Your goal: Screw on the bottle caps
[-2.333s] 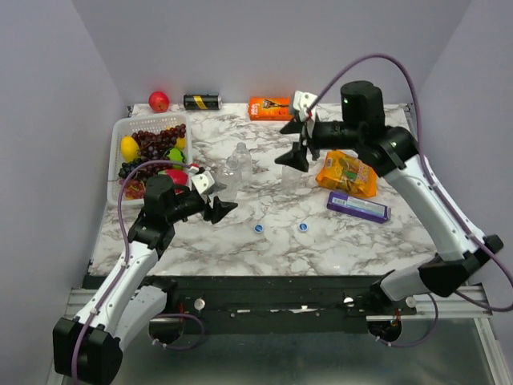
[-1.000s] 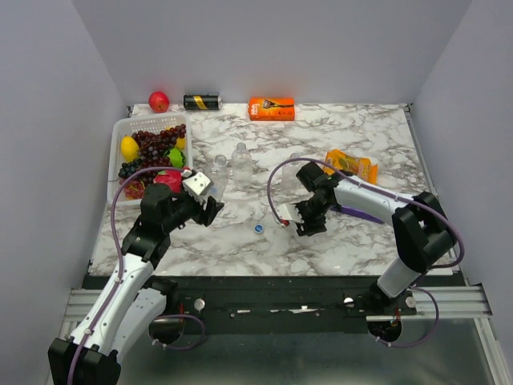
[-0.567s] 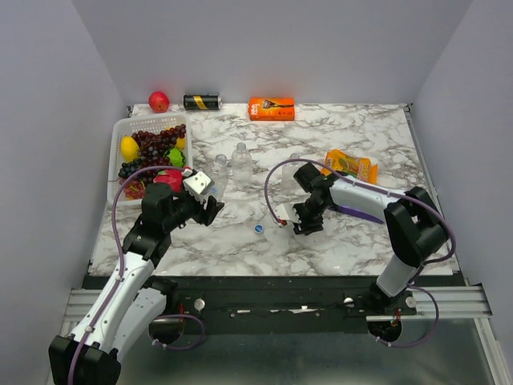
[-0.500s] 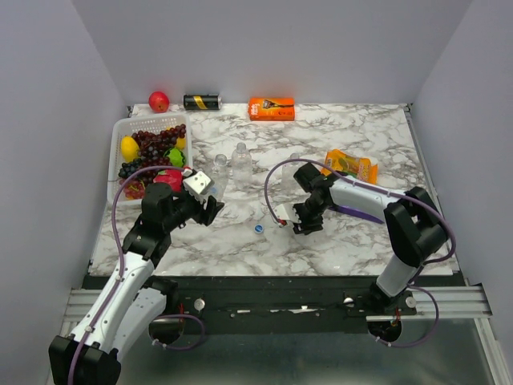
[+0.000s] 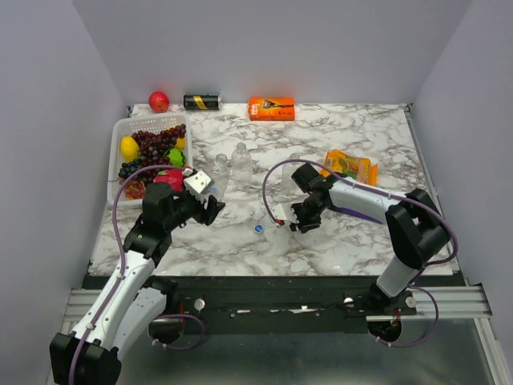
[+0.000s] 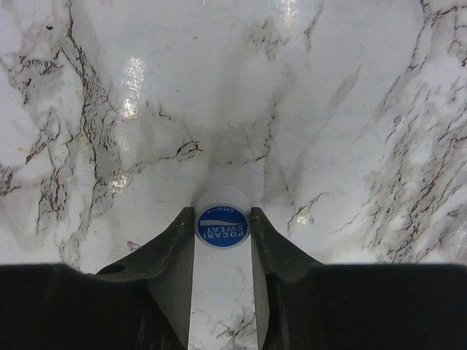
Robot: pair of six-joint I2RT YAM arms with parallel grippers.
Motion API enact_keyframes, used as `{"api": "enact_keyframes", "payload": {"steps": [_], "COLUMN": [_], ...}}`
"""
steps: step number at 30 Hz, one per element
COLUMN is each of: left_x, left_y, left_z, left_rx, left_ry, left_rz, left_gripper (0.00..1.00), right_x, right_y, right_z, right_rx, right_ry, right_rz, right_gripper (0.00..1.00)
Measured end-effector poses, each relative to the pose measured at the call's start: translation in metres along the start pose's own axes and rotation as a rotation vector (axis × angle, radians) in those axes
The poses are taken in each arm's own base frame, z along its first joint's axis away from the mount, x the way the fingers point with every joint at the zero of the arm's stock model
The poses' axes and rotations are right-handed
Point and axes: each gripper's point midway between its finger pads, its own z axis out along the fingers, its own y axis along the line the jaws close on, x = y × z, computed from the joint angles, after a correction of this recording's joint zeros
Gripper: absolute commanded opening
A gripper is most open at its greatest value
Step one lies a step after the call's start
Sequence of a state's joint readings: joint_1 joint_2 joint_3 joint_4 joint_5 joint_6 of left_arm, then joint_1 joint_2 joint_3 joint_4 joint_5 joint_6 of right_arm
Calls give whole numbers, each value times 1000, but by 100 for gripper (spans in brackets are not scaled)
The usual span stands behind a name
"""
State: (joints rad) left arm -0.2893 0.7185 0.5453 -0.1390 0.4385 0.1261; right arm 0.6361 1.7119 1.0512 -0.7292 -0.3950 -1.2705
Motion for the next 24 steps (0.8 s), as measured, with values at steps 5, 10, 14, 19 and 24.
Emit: {"api": "enact_keyframes", "payload": {"steps": [5,10,14,19,24], "left_x": [7,18,33,50,50], "left_y": [-10,-29,-47,-71,-87], "left_z": [3,8,11,15,20], "left_rx": [65,191,292,397,446], "left_ry": [11,20,24,25,-5], "left_rz": [28,144,258,363,386], "left_gripper": [0,0,0,0,0], "right_x": [-21,-100,-152,-191,-223], "right_y": [-6,-33,-30,-12,-7], "right_z": [-40,-156,-232,-259,-252], "right_rx": [114,352,470,453,376], "right_ry": [-37,-239,-417,-494,-494], "right_rz": [16,-3,-31,-90,-201], "right_gripper": [25,22,22,24,24]}}
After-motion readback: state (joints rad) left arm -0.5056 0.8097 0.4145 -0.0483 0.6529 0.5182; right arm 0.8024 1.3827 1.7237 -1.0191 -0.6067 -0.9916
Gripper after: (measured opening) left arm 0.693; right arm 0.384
